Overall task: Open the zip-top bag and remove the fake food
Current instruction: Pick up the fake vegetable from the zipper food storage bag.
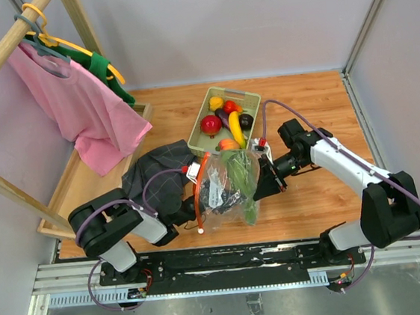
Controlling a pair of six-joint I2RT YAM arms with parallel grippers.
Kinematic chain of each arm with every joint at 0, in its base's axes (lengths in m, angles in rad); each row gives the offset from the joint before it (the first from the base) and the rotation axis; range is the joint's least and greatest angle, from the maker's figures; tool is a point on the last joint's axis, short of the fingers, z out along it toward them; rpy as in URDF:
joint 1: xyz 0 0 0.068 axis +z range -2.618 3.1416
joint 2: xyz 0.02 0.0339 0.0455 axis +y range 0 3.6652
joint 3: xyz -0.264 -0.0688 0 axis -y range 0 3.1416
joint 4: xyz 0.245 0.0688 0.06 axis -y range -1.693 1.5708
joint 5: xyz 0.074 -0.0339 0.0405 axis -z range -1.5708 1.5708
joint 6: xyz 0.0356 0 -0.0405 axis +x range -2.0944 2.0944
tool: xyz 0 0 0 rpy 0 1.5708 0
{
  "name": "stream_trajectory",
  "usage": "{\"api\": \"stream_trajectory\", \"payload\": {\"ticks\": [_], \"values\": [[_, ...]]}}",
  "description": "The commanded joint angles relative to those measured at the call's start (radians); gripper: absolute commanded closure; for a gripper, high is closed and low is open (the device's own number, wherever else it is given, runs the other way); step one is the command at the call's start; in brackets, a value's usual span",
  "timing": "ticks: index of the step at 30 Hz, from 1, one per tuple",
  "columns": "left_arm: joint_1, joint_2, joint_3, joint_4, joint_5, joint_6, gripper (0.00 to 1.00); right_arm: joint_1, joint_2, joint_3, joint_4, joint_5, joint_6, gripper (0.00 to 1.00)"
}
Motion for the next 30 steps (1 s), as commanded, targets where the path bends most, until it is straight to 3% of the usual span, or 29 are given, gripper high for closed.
{"api": "stream_trajectory", "payload": {"ticks": [1, 5, 10, 19, 30], "values": [[-0.005, -0.02, 0.03, 0.172, -0.003, 0.019, 0.42, -0.004, 0.003, 0.028, -0.051, -0.064, -0.057, 0.99], [0.002, 0.009, 0.06, 0.171, 0.013, 0.02, 0.41, -0.003, 0.022, 0.037, -0.091, -0.073, -0.097, 0.99], [0.023, -0.008, 0.023, 0.171, -0.021, 0.029, 0.3, -0.004, 0.025, 0.04, -0.105, -0.067, -0.115, 0.99], [0.049, -0.089, -0.004, 0.093, -0.046, 0.141, 0.19, -0.004, 0.035, 0.049, -0.131, -0.075, -0.142, 0.99], [0.049, -0.066, 0.096, 0.015, 0.114, 0.224, 0.34, -0.004, 0.048, 0.059, -0.138, -0.078, -0.144, 0.99]]}}
